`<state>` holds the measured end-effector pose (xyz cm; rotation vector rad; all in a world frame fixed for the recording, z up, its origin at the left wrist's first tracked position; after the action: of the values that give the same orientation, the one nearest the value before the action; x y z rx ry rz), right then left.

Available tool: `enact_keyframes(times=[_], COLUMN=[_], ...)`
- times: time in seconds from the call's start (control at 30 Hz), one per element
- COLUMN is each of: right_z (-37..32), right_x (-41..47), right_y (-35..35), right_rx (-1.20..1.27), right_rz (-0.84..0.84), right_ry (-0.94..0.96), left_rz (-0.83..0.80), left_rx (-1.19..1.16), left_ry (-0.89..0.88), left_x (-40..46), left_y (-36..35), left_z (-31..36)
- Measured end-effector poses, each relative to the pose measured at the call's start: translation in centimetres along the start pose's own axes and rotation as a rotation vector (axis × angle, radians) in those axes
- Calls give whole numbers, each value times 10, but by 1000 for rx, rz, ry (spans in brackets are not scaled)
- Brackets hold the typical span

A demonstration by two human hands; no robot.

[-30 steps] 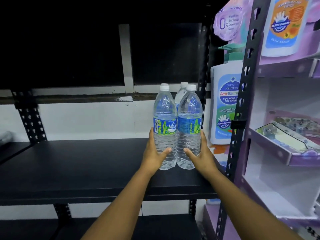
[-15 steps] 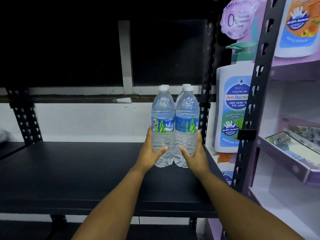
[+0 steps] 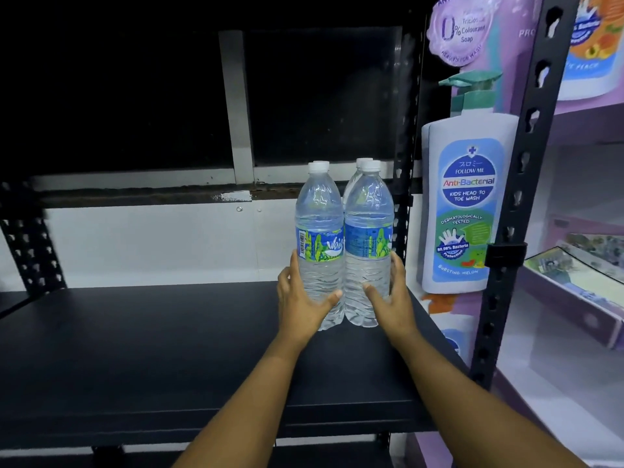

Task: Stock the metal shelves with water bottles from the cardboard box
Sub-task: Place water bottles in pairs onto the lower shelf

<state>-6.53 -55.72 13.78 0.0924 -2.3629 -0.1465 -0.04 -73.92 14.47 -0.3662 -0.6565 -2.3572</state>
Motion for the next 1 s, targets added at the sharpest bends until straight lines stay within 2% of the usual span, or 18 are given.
enact_keyframes(times=[0.13,0.27,0.4,0.57,0.77,1.0], right_z=[2,2,-3,-6,-8,-10], right_x=[3,6,3,3,3,3], right_y=[-1,3,2,1,5,2], right_rx=[-4,-207,-159,-82,-186,-122], right_rz=[59,98,78,53,94,66], right_ry=[-3,39,71,161,189,202], left_rz=[22,-71,-49,101,21,-23], left_rx=[4,-168,-164,26,-13,-140], left_ry=[-13,18,-26,-76,-109,-51], left_x=[2,0,-2,-5,-7,-7], left_y=[-4,-4,-6,-2,-3,-6], left_z=[-6,-17,-9,1,-1,-4])
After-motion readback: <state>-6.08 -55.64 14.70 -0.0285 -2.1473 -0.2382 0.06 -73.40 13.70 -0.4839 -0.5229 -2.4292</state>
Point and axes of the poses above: each hand's wrist, its own x-axis towards the middle knuckle, its own y-axis out of the back of the hand, z = x × y, the point moved 6 cm from there along x, towards the middle knuckle, and after that the axes turned 11 degrees about y, right-handed, at the moved point
